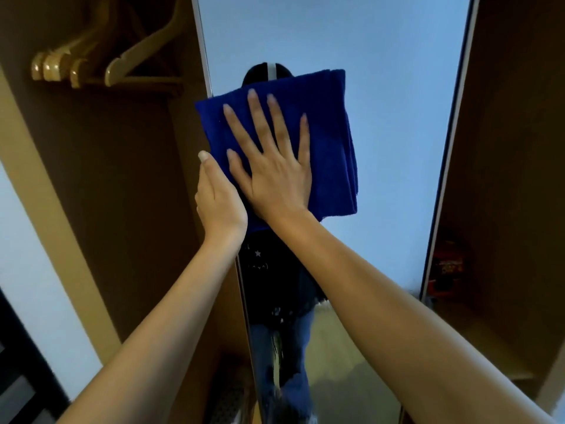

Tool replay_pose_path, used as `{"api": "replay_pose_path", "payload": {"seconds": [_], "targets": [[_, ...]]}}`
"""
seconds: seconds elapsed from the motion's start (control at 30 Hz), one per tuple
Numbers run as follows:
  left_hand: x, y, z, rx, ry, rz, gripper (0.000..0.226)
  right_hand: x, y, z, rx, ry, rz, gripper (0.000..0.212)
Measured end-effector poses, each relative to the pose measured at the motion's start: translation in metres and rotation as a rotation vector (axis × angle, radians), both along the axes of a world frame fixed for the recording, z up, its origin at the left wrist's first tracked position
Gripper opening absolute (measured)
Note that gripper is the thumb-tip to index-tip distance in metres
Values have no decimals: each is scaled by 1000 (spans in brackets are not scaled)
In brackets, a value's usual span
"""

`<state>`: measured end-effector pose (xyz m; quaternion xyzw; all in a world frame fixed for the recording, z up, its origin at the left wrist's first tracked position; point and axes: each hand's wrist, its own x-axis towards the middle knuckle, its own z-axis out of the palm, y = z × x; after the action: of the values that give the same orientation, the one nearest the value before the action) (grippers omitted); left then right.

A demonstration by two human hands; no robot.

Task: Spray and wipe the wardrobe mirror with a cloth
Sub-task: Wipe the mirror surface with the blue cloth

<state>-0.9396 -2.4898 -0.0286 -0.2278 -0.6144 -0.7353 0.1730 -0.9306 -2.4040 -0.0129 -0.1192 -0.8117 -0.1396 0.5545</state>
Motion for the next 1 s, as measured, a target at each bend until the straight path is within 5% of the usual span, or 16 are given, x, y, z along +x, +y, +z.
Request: {"api": "replay_pose_path", "payload": {"seconds": [0.33, 0.47, 0.67, 0.87, 1.0], "targets": [[-5, -4, 6, 47, -82, -70, 30, 1, -6, -145, -71, -110, 11, 64], [-11, -4, 5, 16, -68, -54, 37, 5, -1, -172, -35, -138, 2, 66], [-10, -4, 3, -61, -42, -22, 54, -1, 6, -128, -19, -156, 21, 65], [-18, -11, 9, -104, -49, -32, 55, -2, 8, -29, -34, 33, 42, 59], [-19, -7, 6, -71, -59, -18, 57, -5, 2, -50, -47, 12, 9, 60]]}}
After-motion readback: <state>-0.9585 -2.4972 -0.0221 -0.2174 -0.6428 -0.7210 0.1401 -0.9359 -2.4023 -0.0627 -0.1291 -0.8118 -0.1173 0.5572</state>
